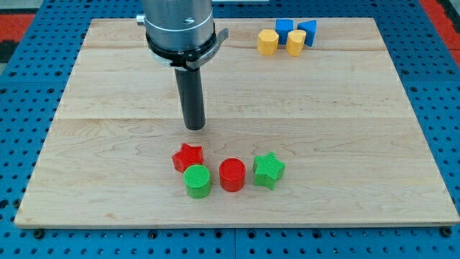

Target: Push the blue triangle into the yellow blocks

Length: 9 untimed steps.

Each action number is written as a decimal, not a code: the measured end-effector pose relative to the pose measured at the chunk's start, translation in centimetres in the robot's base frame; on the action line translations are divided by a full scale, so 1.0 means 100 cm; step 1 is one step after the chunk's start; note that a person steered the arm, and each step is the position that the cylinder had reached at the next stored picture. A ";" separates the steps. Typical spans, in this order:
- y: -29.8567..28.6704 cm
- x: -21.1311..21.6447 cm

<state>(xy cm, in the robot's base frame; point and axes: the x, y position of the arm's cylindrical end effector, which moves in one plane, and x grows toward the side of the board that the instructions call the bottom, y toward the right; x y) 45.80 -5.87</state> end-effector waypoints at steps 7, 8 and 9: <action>0.301 -0.211; 0.271 -0.220; 0.231 -0.220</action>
<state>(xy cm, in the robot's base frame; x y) 23.77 17.18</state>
